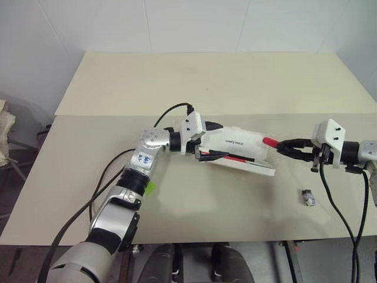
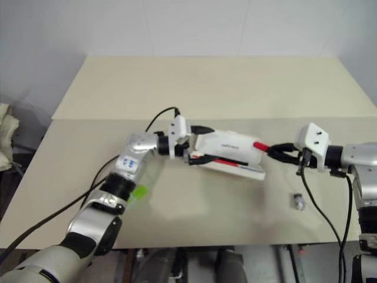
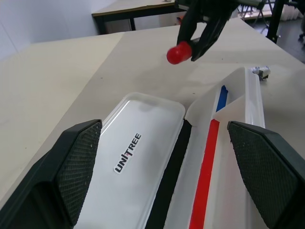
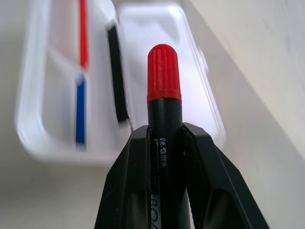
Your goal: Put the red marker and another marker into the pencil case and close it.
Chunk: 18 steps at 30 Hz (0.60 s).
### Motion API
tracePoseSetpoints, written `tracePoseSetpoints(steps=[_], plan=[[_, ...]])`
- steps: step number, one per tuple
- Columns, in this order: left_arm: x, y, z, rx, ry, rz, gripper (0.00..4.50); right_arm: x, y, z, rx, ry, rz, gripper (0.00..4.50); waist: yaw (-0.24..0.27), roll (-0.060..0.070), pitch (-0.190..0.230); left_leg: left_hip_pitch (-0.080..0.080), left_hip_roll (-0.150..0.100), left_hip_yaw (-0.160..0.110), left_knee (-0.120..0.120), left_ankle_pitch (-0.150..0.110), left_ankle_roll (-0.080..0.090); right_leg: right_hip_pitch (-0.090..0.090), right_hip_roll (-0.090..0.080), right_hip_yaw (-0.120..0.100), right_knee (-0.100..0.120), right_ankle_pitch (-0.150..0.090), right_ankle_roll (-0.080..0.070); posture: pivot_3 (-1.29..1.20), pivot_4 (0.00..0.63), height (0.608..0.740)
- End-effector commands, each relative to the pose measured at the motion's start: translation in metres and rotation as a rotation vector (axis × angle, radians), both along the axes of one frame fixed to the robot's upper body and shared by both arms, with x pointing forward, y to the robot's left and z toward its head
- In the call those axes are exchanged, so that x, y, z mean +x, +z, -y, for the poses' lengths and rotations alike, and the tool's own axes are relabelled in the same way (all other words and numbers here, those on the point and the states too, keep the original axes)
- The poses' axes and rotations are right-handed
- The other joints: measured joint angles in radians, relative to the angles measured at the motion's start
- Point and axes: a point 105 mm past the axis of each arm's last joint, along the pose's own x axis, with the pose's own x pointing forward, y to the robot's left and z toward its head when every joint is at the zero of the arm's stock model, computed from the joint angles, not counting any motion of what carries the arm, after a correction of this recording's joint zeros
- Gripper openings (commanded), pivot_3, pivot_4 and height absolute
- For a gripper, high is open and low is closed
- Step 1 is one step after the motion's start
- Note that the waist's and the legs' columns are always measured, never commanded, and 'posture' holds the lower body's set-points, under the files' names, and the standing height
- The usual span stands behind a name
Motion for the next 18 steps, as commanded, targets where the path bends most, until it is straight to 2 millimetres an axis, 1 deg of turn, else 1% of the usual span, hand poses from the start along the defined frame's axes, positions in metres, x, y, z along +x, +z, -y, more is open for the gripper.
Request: tracePoseSetpoints(steps=[1,4,7,11,14,16,18], plan=[[-0.012,-0.003,0.004,0.011,-0.051,0.038,4.5,-0.008,0.031,-0.02,0.046,0.045,0.07,0.57,0.0,0.0,0.0,0.0,0.0,0.0,0.0,0.0,0.0,0.0,0.0,0.0,0.0,0.0,0.0,0.0,0.15,0.74],[-0.025,-0.014,0.004,0.021,-0.083,0.024,4.5,-0.012,0.035,-0.038,0.072,0.088,0.056,0.57,0.001,0.0,0.0,0.0,0.0,0.0,-0.001,-0.001,0.0,0.0,0.0,0.0,-0.001,0.0,0.0,0.0,0.15,0.74],[-0.033,-0.022,0.002,0.024,-0.082,0.002,4.5,-0.014,0.033,-0.049,0.088,0.111,0.038,0.57,0.001,0.0,0.0,-0.001,0.0,0.0,-0.001,-0.001,0.001,0.0,0.0,0.0,-0.001,0.0,0.0,0.0,0.15,0.74],[-0.039,-0.027,-0.001,0.015,-0.062,-0.02,4.5,-0.016,0.031,-0.061,0.111,0.135,0.018,0.57,0.003,0.0,0.0,-0.001,0.0,0.0,0.0,-0.002,0.001,0.0,-0.001,0.001,-0.001,0.0,0.0,0.0,0.15,0.74],[-0.042,-0.028,-0.001,0.014,-0.051,-0.027,4.5,-0.016,0.031,-0.067,0.118,0.147,0.012,0.57,0.002,0.0,0.0,-0.001,0.0,0.0,0.0,-0.002,0.002,0.0,-0.001,0.001,-0.002,0.0,0.0,0.0,0.15,0.74],[-0.046,-0.029,-0.003,0.002,-0.032,-0.036,4.5,-0.018,0.032,-0.077,0.135,0.17,0.006,0.57,0.001,0.0,0.0,-0.001,0.0,0.0,0.0,-0.002,0.002,0.0,-0.001,0.001,-0.002,0.0,0.0,0.0,0.15,0.74],[-0.048,-0.029,-0.004,-0.007,-0.017,-0.043,4.5,-0.019,0.033,-0.083,0.148,0.181,0.0,0.57,0.001,0.0,0.0,-0.001,0.0,0.0,-0.001,-0.002,0.002,0.0,-0.001,0.002,-0.002,0.0,0.0,0.0,0.15,0.74]])
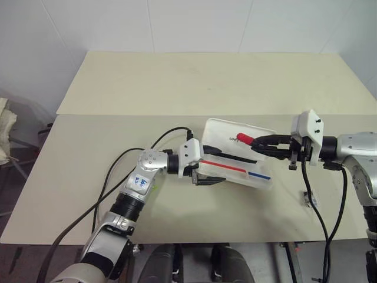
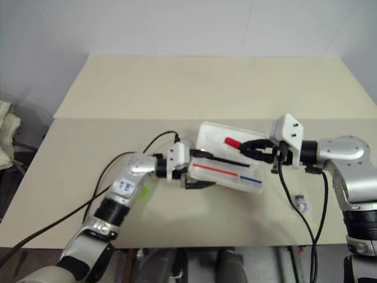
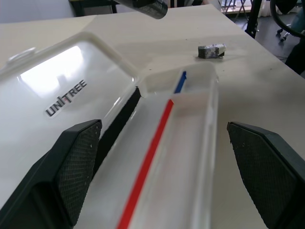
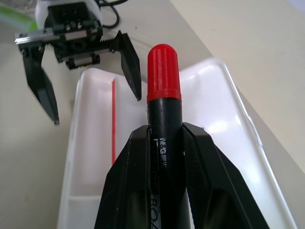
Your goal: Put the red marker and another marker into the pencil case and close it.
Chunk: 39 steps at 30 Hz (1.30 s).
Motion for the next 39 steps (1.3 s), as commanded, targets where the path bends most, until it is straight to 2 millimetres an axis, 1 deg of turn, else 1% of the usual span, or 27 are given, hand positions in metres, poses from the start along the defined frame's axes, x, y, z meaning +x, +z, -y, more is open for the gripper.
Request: tracePoseSetpoints(steps=[1,8,16,20,23,25,28,31,35,39], plan=[[-0.006,0.009,0.002,-0.033,0.009,0.02,4.5,-0.005,0.014,-0.015,0.023,0.046,0.04,0.57,-0.001,0.0,0.0,0.0,0.0,0.0,0.0,0.0,0.0,0.0,0.0,0.0,0.0,0.0,0.0,0.0,0.15,0.74],[-0.008,0.008,-0.003,-0.049,0.045,-0.002,4.5,-0.011,0.013,-0.026,0.037,0.084,0.016,0.57,0.0,0.0,0.0,0.0,0.0,0.0,0.0,0.0,0.0,0.0,0.0,0.001,0.0,0.0,0.0,0.0,0.15,0.74],[-0.009,0.004,-0.007,-0.06,0.056,-0.026,4.5,-0.011,0.009,-0.031,0.029,0.092,-0.003,0.57,0.0,0.0,0.0,0.0,0.0,0.0,0.0,0.0,0.0,0.0,0.0,0.002,0.0,0.0,0.0,0.0,0.15,0.74],[-0.018,0.002,-0.007,-0.071,0.017,-0.049,4.5,-0.009,-0.003,-0.034,-0.018,0.09,-0.043,0.57,-0.001,0.0,0.0,0.0,0.0,0.0,0.0,0.0,0.0,0.0,0.0,0.003,0.0,0.0,0.0,0.0,0.15,0.74],[-0.021,0.002,-0.008,-0.067,0.005,-0.056,4.5,-0.006,-0.009,-0.036,-0.03,0.081,-0.06,0.57,-0.001,0.0,0.0,0.0,0.0,0.0,-0.001,0.0,0.0,-0.001,0.0,0.004,-0.001,0.0,0.0,0.0,0.15,0.74],[-0.022,0.001,-0.011,-0.062,0.007,-0.055,4.5,-0.002,-0.017,-0.038,-0.05,0.075,-0.078,0.57,-0.001,0.0,0.0,0.0,0.0,0.0,-0.001,0.0,0.0,-0.001,0.0,0.004,-0.001,0.0,0.0,0.0,0.15,0.74],[-0.023,0.002,-0.014,-0.063,0.017,-0.051,4.5,0.007,-0.031,-0.042,-0.071,0.068,-0.09,0.57,-0.002,0.0,0.0,0.0,0.0,0.0,0.0,0.0,0.0,-0.001,0.0,0.004,0.0,0.0,0.0,0.0,0.15,0.74],[-0.022,0.003,-0.016,-0.059,0.029,-0.047,4.5,0.013,-0.039,-0.043,-0.087,0.069,-0.09,0.57,-0.002,0.0,0.0,0.0,0.0,0.001,-0.001,0.0,0.0,-0.001,0.001,0.004,0.0,0.0,0.0,0.0,0.15,0.74],[-0.021,0.004,-0.023,-0.055,0.06,-0.041,4.5,0.024,-0.056,-0.046,-0.128,0.069,-0.078,0.57,-0.003,0.0,0.0,0.0,0.0,0.002,-0.001,0.0,0.0,-0.001,0.001,0.002,0.0,0.0,0.0,0.0,0.15,0.74],[-0.023,0.004,-0.026,-0.057,0.071,-0.039,4.5,0.03,-0.062,-0.048,-0.139,0.065,-0.064,0.57,-0.002,0.0,0.0,0.0,0.0,0.003,-0.001,0.0,0.0,-0.002,0.001,0.002,0.0,0.0,0.0,0.0,0.15,0.74]])
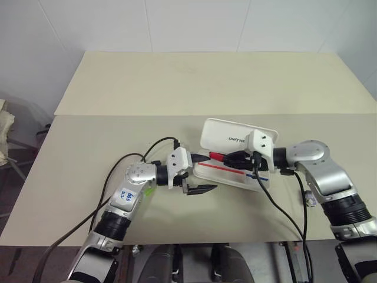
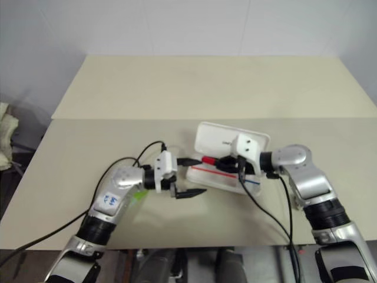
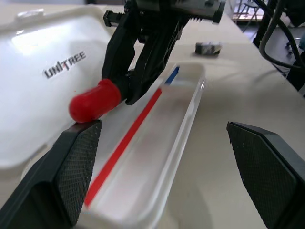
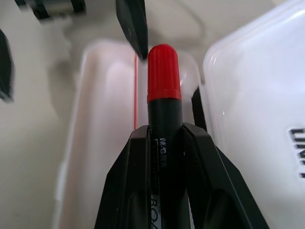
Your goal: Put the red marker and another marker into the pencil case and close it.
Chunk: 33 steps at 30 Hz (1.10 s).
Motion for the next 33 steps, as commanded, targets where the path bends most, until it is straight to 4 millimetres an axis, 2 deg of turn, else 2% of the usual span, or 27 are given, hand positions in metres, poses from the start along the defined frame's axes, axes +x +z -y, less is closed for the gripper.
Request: tracePoseSetpoints(steps=[1,4,8,11,15,17,19,21,27,33], plan=[[-0.005,0.012,-0.001,-0.035,-0.005,0.038,4.5,0.004,0.007,-0.006,-0.003,0.031,0.057,0.57,0.0,0.0,0.0,0.0,0.0,0.0,0.0,0.0,0.0,0.0,0.0,0.0,0.0,0.0,0.0,0.0,0.15,0.74],[-0.006,0.011,-0.005,-0.033,0.01,0.035,4.5,0.004,0.0,-0.006,-0.036,0.046,0.045,0.57,-0.001,0.0,0.0,0.0,0.0,0.0,0.0,0.0,0.0,0.0,0.0,0.0,0.0,0.0,0.0,0.0,0.15,0.74],[-0.008,0.01,-0.01,-0.029,0.026,0.034,4.5,0.007,-0.006,-0.002,-0.091,0.065,0.088,1.97,-0.002,0.0,0.0,0.0,0.0,0.001,0.0,0.0,0.0,-0.001,0.0,0.001,0.0,0.0,0.0,0.0,0.15,0.74],[-0.008,0.01,-0.013,-0.026,0.036,0.033,4.5,0.011,0.001,-0.003,-0.066,0.054,0.121,2.92,-0.002,0.0,0.0,0.0,0.001,0.001,0.0,0.0,0.0,-0.001,0.0,0.001,0.0,0.0,0.0,0.0,0.15,0.74],[-0.008,0.01,-0.015,-0.024,0.043,0.034,4.5,0.013,0.01,-0.005,-0.023,0.051,0.136,4.42,-0.002,0.0,0.0,0.0,0.001,0.001,-0.001,0.0,-0.001,-0.001,0.001,0.001,0.0,0.0,0.0,0.0,0.15,0.74],[-0.008,0.01,-0.016,-0.025,0.046,0.035,4.5,0.013,0.018,-0.009,0.031,0.048,0.132,4.47,-0.002,0.0,0.0,0.0,0.001,0.001,-0.002,-0.001,-0.001,-0.001,0.001,0.001,0.0,0.0,0.0,0.0,0.15,0.74],[-0.008,0.013,-0.019,-0.025,0.054,0.042,4.5,0.006,0.036,-0.015,0.152,0.08,0.113,4.47,-0.004,0.0,0.0,0.0,0.001,0.001,-0.002,-0.001,-0.001,-0.001,0.001,0.001,0.001,0.0,0.0,0.0,0.15,0.74],[-0.008,0.015,-0.022,-0.026,0.063,0.047,4.5,-0.001,0.046,-0.016,0.214,0.105,0.096,4.47,-0.004,0.0,0.0,0.0,0.002,0.001,-0.002,-0.001,-0.001,-0.001,0.001,0.001,0.001,0.0,0.0,0.0,0.15,0.74],[-0.015,0.018,-0.036,-0.031,0.112,0.051,4.5,-0.024,0.047,-0.01,0.285,0.15,-0.006,4.47,0.0,0.0,0.0,0.0,0.002,0.001,-0.002,-0.002,-0.001,-0.001,0.0,0.004,0.0,0.0,0.0,0.0,0.15,0.74],[-0.021,0.022,-0.054,-0.041,0.194,0.054,4.5,-0.036,0.052,-0.01,0.315,0.176,-0.028,4.47,-0.002,0.0,0.0,0.0,0.003,0.003,-0.002,-0.003,-0.001,-0.002,0.001,0.006,-0.001,0.0,0.0,0.0,0.15,0.74]])
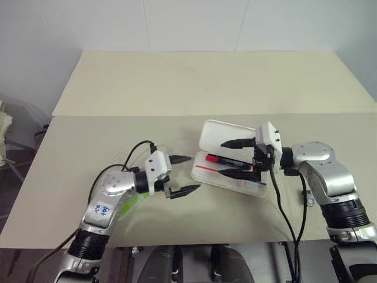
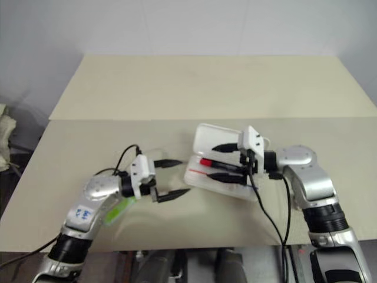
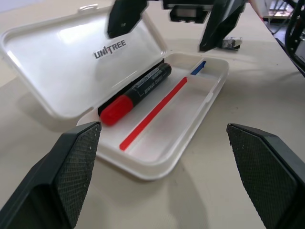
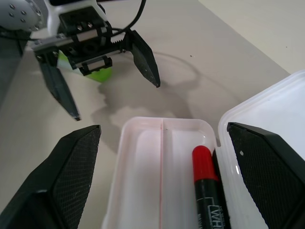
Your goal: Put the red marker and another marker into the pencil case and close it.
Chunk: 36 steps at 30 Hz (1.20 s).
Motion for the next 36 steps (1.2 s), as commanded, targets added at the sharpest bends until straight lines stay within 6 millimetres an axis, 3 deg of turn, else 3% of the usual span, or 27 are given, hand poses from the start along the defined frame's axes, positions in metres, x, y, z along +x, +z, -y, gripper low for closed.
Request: tracePoseSetpoints(steps=[1,7,13,16,24,33,36], plan=[[-0.005,0.015,-0.01,-0.025,0.046,0.049,4.5,-0.012,0.019,0.002,0.044,0.035,0.043,4.47,0.0,0.0,0.0,0.0,0.001,0.0,0.0,0.0,0.0,0.0,0.0,0.0,0.0,0.0,0.0,0.0,0.15,0.74],[-0.02,0.014,-0.061,0.009,0.264,0.044,4.5,-0.038,0.045,-0.002,0.136,0.141,0.091,4.47,-0.003,0.0,0.0,0.0,0.002,0.003,-0.004,-0.001,-0.001,-0.003,0.0,0.003,0.0,-0.001,-0.001,0.0,0.15,0.74],[-0.038,0.006,-0.095,0.023,0.433,0.006,4.5,-0.041,0.05,-0.002,0.11,0.174,0.111,4.47,0.001,0.0,0.0,0.0,0.002,0.004,-0.005,-0.004,0.003,-0.004,-0.001,0.004,-0.002,-0.001,-0.002,0.0,0.15,0.74],[-0.047,-0.001,-0.099,0.022,0.476,-0.022,4.5,-0.038,0.05,-0.003,0.109,0.183,0.118,4.47,0.003,0.0,0.0,0.0,0.002,0.004,-0.006,-0.004,0.003,-0.005,-0.001,0.005,-0.003,-0.001,-0.002,0.0,0.15,0.74],[-0.071,-0.046,-0.112,0.065,0.604,-0.109,4.5,-0.037,0.05,-0.009,0.106,0.222,0.134,4.47,0.002,-0.001,0.0,0.0,0.003,0.014,-0.013,-0.002,0.0,-0.012,-0.001,0.005,-0.003,-0.001,-0.003,0.0,0.15,0.74],[-0.07,-0.07,-0.129,0.084,0.695,-0.13,4.5,-0.036,0.053,-0.009,0.102,0.227,0.155,4.47,0.004,-0.001,-0.002,0.001,0.006,0.018,-0.013,-0.007,0.006,-0.012,-0.002,0.006,-0.005,0.002,-0.007,0.0,0.15,0.74],[-0.067,-0.073,-0.126,0.035,0.683,-0.152,3.88,-0.037,0.054,-0.007,0.097,0.224,0.163,4.5,0.005,0.001,-0.003,0.001,0.008,0.019,-0.013,-0.007,0.006,-0.012,-0.002,0.005,-0.005,0.003,-0.008,0.0,0.15,0.74]])
